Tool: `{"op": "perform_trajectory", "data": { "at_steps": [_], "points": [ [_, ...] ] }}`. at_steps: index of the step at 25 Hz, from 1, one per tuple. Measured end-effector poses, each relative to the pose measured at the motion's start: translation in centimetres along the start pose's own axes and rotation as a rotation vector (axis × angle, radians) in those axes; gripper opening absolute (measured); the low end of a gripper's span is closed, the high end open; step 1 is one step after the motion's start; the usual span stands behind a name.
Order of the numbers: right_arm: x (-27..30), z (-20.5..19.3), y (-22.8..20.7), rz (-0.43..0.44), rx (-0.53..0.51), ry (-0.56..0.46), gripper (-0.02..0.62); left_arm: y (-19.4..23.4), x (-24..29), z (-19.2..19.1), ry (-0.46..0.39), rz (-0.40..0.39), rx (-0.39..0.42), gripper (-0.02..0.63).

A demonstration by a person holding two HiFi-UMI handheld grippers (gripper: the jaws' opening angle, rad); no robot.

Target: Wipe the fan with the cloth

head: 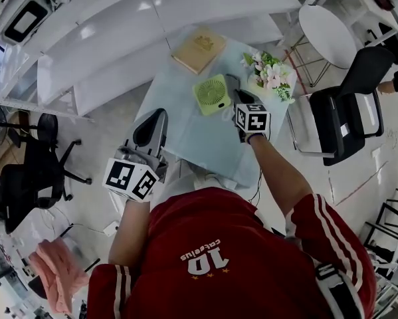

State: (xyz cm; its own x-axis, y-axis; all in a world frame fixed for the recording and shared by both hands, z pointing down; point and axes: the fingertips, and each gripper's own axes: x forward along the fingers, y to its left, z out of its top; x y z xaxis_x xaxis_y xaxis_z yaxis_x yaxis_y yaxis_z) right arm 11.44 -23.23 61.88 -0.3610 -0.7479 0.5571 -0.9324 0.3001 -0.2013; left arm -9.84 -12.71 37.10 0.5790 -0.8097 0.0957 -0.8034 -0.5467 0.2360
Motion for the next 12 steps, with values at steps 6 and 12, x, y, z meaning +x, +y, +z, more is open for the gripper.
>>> {"op": "perform_trajectory", "data": {
  "at_steps": [6,12],
  "points": [
    [1.7,-1.0,-0.4,-0.017,0.035,0.015,0.015,1.2,0.4,0.0,0.004,0.018,0.000,0.003],
    [2.7,-1.6,-0.9,-0.052,0.015,0.044,0.015,2.1,0.7,-0.5,0.009,0.035,-0.032,0.003]
  ]
}}
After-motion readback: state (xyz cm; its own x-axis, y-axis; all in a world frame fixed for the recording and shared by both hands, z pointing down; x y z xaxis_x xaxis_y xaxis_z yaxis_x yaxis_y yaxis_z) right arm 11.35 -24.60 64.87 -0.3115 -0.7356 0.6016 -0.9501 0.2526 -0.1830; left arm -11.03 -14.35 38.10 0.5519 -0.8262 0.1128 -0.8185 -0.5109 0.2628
